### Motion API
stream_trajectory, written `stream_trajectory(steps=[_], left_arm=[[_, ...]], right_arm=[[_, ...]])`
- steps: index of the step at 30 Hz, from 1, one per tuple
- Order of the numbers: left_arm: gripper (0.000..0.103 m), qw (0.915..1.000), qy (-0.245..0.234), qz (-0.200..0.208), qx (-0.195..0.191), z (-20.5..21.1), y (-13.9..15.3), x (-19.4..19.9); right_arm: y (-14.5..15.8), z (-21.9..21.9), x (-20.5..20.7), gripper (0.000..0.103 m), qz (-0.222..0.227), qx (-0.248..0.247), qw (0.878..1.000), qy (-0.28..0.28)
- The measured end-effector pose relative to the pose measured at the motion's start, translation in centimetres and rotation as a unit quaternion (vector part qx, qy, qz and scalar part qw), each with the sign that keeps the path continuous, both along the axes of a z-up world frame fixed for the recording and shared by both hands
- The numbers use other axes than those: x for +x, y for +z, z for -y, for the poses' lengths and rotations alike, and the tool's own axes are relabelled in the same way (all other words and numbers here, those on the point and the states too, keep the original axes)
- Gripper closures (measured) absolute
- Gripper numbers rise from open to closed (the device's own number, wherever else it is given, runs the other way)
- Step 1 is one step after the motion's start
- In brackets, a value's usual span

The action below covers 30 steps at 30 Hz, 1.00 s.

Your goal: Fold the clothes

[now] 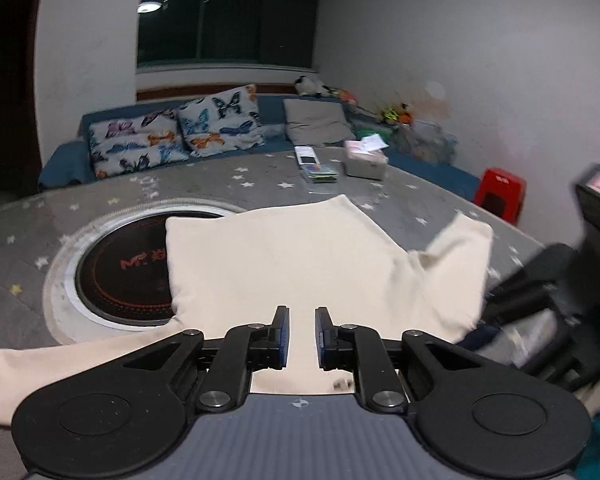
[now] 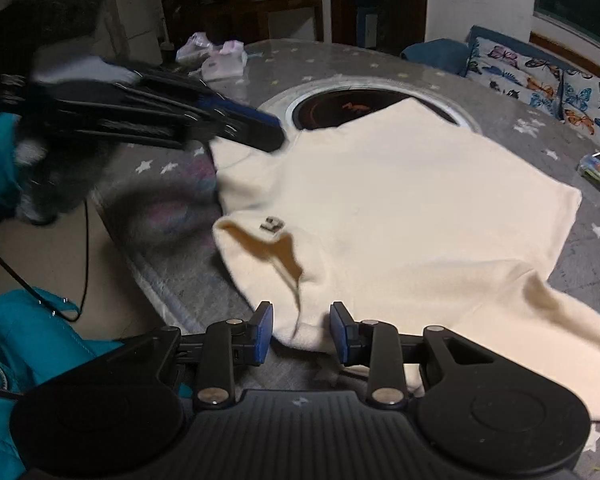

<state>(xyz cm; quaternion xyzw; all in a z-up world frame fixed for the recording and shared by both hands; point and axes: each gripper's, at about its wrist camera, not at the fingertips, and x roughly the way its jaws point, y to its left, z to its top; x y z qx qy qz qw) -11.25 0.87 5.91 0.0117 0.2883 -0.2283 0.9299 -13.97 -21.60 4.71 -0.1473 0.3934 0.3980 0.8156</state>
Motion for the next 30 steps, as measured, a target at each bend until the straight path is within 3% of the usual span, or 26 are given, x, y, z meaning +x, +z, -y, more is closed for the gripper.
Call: stream_trajectory(steps=[8, 16, 23, 30], left_arm=[[0.088, 0.9987, -0.012, -0.05, 0.002, 1.8, -3.5, 1.3], [0.079, 0.9978, -0.011, -0.066, -0.007, 1.1, -4.3, -0.2], [0.076, 0.9974, 0.005, -0.067, -0.028, 0.5, -4.0, -0.8], [0.076, 0.9934, 0.082, -0.062, -0.052, -2.8, -3.2, -0.3]], right_arm=[[1.0, 2.7, 3.8, 0.072, 0.039, 0.018, 0.994, -0.101], [-1.6, 4.2, 8.2, 0.072, 0.044, 0.004, 0.982, -0.183], [-1.7, 4.5, 7.7, 0.072, 0.046, 0.005, 0.98, -0.192], [-1.0, 3.0, 6.1, 0.071, 0.047, 0.024, 0.985, -0.163]])
